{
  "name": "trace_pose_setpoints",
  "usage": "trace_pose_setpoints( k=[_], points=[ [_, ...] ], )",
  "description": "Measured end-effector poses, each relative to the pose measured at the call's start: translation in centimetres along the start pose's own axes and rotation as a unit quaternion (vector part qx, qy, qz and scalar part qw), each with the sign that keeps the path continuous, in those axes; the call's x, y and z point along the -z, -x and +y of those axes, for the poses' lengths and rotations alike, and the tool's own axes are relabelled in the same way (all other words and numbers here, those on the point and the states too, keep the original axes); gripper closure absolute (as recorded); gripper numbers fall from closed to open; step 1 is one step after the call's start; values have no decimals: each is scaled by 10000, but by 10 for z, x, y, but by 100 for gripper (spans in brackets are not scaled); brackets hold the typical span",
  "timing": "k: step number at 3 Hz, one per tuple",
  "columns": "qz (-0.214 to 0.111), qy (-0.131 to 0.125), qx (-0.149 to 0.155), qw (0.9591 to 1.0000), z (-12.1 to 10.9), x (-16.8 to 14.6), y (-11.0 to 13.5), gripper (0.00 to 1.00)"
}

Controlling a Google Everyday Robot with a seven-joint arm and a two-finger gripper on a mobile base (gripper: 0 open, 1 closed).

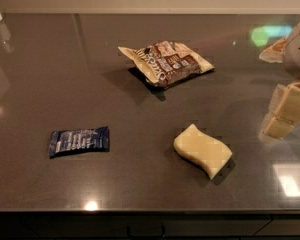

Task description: Move sponge near rxbar blueberry

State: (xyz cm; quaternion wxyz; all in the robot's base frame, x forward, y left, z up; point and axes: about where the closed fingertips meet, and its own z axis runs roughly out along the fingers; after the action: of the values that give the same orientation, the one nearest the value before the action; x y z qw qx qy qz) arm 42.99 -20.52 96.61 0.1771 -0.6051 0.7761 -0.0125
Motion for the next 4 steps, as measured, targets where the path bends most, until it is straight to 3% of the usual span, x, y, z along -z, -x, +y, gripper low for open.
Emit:
trace_pose_setpoints(
  k=[2,4],
  points=[
    [-618,245,32,9978,39,-41,16,0],
    [-957,514,35,9941,63,-92,30,0]
  ],
)
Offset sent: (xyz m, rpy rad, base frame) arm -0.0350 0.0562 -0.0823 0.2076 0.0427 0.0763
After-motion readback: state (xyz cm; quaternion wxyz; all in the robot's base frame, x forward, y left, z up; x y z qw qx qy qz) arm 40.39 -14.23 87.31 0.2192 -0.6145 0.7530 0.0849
